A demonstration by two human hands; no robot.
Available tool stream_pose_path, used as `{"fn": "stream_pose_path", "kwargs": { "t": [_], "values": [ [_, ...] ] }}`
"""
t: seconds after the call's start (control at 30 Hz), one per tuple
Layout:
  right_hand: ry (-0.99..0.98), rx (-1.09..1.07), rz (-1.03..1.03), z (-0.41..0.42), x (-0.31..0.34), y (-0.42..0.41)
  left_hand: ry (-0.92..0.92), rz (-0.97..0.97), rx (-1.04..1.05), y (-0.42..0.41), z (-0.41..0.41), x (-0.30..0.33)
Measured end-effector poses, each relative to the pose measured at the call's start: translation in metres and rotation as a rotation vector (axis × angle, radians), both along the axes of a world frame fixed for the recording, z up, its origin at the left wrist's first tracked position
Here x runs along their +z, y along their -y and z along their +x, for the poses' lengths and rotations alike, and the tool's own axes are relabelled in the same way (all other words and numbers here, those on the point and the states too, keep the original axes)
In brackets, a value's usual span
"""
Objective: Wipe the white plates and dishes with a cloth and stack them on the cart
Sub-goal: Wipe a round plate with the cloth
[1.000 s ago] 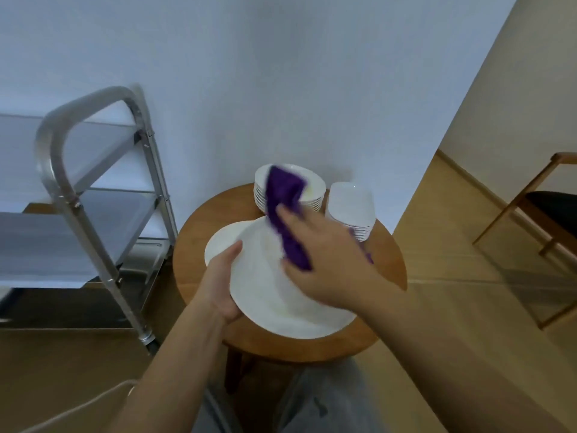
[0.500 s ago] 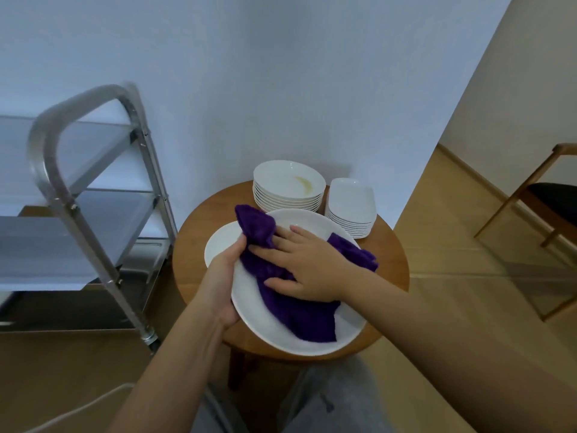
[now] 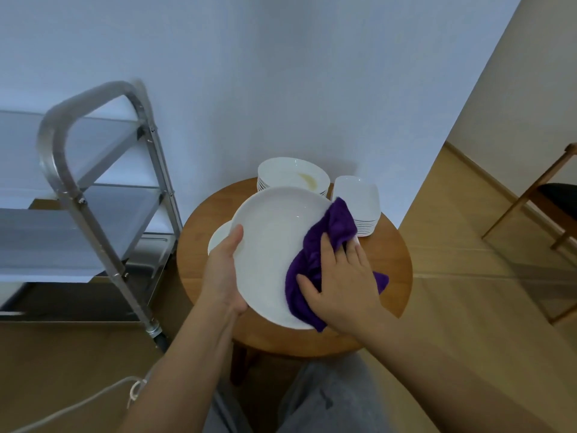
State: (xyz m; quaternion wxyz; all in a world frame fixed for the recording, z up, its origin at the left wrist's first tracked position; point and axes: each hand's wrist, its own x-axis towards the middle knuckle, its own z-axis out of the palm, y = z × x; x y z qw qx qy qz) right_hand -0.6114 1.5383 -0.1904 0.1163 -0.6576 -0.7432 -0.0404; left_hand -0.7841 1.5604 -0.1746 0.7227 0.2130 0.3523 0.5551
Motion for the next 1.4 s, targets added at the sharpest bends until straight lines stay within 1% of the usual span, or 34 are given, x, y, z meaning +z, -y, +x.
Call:
{"fn": "stream_pose_path", "kwargs": {
  "t": [0.1,0.13,0.17,0.27,0.33,0.37,0.43,0.47,0.5,0.53,0.57,0.6,0.63,0.67,0.73,0.77,0.8,0.87,0.9,0.93,1.0,1.07,1.13,1.23,1.3,1.4],
  "values": [
    [-0.179,-0.067,-0.070,-0.020,-0.010,0.024,0.019,-0.048,0.055,-0.001,0.006,-0.005],
    [-0.224,-0.068,-0.056,-0.025,-0.013,0.029,0.027,-0.066,0.076,-0.001,0.008,-0.006],
    [-0.274,-0.055,-0.033,-0.029,-0.015,0.033,0.033,-0.079,0.102,-0.001,0.010,-0.007],
    [-0.506,0.035,0.052,-0.048,-0.017,0.044,0.032,-0.076,0.183,0.001,0.014,-0.010],
    [-0.598,0.127,0.054,-0.057,-0.013,0.050,0.009,-0.062,0.216,0.003,0.014,-0.012],
    [-0.625,0.180,0.022,-0.058,-0.010,0.051,0.003,-0.059,0.211,0.004,0.013,-0.012],
    [-0.734,0.271,-0.134,-0.049,0.000,0.049,0.014,-0.038,0.155,0.006,0.007,-0.014],
    [-0.857,0.304,-0.218,-0.042,0.009,0.047,0.049,-0.011,0.103,0.007,0.004,-0.014],
    [-1.011,0.302,-0.217,-0.034,0.017,0.042,0.093,0.025,0.043,0.007,0.000,-0.015],
    [-1.152,0.243,-0.146,-0.025,0.027,0.037,0.114,0.064,-0.007,0.007,-0.003,-0.015],
    [-1.274,0.170,-0.017,-0.015,0.034,0.028,0.113,0.096,-0.037,0.008,-0.006,-0.015],
    [-1.294,0.093,0.118,-0.007,0.039,0.019,0.103,0.114,-0.052,0.009,-0.007,-0.014],
    [-1.204,0.025,0.185,-0.003,0.042,0.010,0.098,0.126,-0.065,0.011,-0.007,-0.013],
    [-1.033,-0.019,0.207,-0.003,0.044,0.002,0.096,0.136,-0.080,0.013,-0.005,-0.012],
    [-0.671,-0.018,0.185,-0.015,0.037,-0.009,0.073,0.138,-0.090,0.016,0.003,-0.006],
    [-0.568,-0.001,0.185,-0.024,0.031,-0.012,0.039,0.145,-0.086,0.017,0.007,-0.001],
    [-0.546,0.002,0.202,-0.036,0.026,-0.012,-0.014,0.167,-0.081,0.017,0.011,0.002],
    [-0.610,-0.026,0.281,-0.052,0.019,-0.014,-0.109,0.218,-0.078,0.017,0.017,0.007],
    [-0.638,-0.023,0.292,-0.058,0.018,-0.014,-0.127,0.221,-0.067,0.017,0.018,0.008],
    [-0.671,0.014,0.275,-0.064,0.018,-0.012,-0.134,0.217,-0.053,0.017,0.018,0.009],
    [-0.771,0.166,0.233,-0.075,0.015,-0.003,-0.130,0.207,-0.026,0.015,0.013,0.010],
    [-0.799,0.296,0.253,-0.084,0.012,0.010,-0.095,0.190,0.002,0.015,0.007,0.013],
    [-0.735,0.404,0.244,-0.082,0.008,0.018,-0.037,0.157,0.042,0.017,0.001,0.013],
    [-0.572,0.564,0.082,-0.061,0.006,0.028,0.020,0.117,0.084,0.022,-0.003,0.010],
    [-0.481,0.607,0.006,-0.047,0.003,0.036,0.068,0.068,0.058,0.025,-0.002,0.006],
    [-0.367,0.627,0.036,-0.029,-0.006,0.048,0.134,0.028,-0.008,0.028,-0.004,0.002]
  ]
}}
